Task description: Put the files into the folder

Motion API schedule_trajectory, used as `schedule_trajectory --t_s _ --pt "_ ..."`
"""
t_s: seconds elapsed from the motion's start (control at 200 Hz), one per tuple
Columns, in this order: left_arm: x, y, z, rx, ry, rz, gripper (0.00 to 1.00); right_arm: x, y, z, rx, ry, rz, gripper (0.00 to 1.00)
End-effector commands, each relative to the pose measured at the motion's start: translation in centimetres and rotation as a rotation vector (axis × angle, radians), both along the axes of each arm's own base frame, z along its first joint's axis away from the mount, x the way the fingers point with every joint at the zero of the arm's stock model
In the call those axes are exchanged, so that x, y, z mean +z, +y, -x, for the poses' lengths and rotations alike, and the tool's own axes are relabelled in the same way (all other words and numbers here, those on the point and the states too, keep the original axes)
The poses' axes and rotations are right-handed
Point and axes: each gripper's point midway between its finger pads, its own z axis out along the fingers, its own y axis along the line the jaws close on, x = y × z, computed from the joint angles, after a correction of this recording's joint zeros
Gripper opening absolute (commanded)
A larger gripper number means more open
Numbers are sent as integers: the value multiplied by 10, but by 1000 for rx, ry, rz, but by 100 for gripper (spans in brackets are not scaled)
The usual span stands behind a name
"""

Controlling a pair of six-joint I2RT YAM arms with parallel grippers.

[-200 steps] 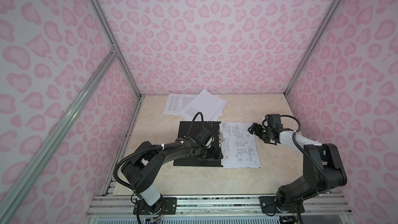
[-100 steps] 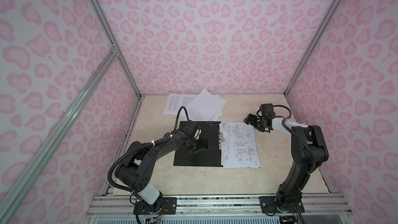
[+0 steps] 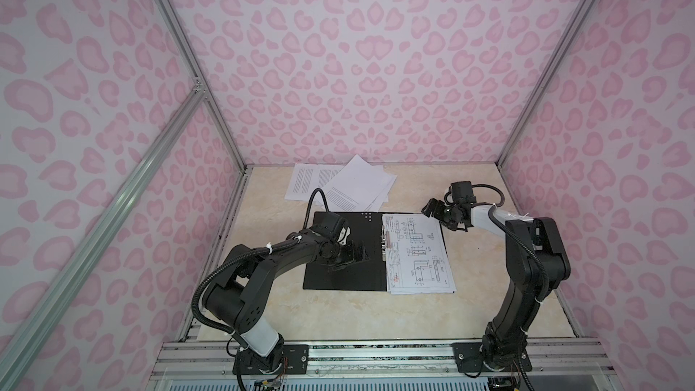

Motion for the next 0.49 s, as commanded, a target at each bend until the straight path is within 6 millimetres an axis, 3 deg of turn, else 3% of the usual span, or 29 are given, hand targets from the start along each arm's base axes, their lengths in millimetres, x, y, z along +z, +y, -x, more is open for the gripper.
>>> schedule_trajectory --t_s 0.0,0.095,0.2,0.49 --pt "1 12 3 16 1 -49 100 9 -14 0 -44 -26 65 90" --pt "3 21 -2 45 -21 -68 100 10 -18 11 -43 -9 80 90" --pt "-6 29 3 39 -2 -105 100 -1 -14 24 -19 16 54 90" --pt "-21 34 39 3 50 -101 100 -23 3 77 -4 59 -54 90"
